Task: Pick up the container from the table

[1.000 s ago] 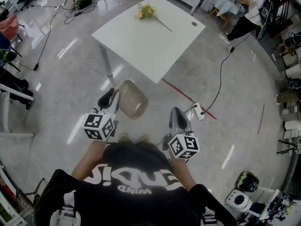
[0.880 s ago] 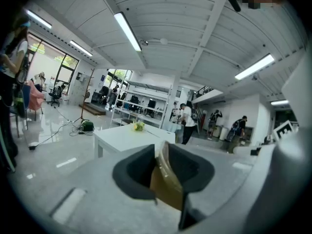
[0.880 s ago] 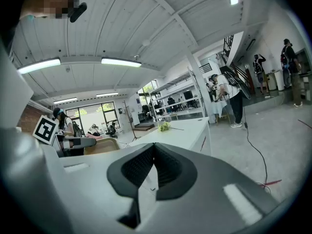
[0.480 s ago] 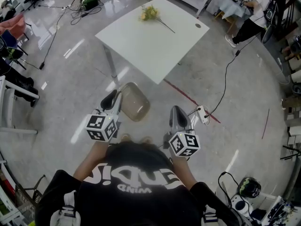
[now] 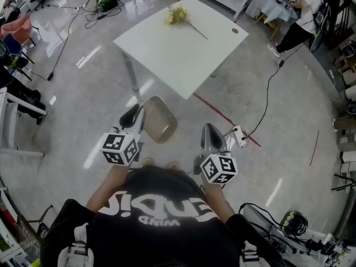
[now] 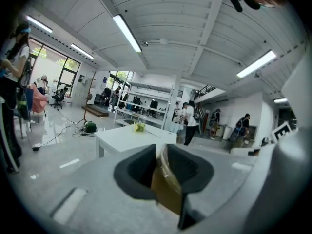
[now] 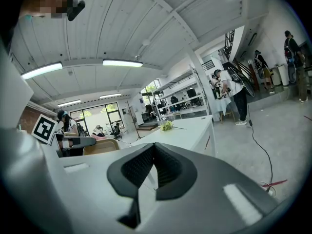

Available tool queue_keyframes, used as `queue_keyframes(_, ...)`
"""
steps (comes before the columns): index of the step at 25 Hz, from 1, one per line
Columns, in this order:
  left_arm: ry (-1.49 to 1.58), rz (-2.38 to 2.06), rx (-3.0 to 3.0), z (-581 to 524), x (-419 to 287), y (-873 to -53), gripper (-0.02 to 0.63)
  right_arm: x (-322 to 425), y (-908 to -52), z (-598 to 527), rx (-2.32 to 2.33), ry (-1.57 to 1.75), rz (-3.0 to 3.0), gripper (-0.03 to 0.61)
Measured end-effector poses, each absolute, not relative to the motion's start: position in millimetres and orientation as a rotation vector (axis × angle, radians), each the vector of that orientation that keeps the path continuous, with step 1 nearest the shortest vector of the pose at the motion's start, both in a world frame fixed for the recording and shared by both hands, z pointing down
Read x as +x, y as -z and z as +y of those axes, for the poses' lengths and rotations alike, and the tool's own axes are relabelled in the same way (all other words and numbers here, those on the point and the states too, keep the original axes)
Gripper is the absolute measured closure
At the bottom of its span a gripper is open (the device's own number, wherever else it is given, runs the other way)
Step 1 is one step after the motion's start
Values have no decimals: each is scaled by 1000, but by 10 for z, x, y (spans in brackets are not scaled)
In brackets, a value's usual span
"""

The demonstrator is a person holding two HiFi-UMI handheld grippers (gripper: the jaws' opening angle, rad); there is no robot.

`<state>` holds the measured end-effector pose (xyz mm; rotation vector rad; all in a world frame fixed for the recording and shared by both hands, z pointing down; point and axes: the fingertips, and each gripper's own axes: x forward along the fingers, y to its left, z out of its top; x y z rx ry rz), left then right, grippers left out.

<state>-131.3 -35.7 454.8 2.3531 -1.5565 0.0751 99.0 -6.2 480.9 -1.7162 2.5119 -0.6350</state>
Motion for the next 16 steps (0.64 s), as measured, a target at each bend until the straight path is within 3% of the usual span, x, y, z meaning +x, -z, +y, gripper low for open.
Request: queue_keyframes(16, -79, -1568, 2341, -389, -1311, -4556, 565, 989, -4819, -99, -1702, 643, 2516, 578)
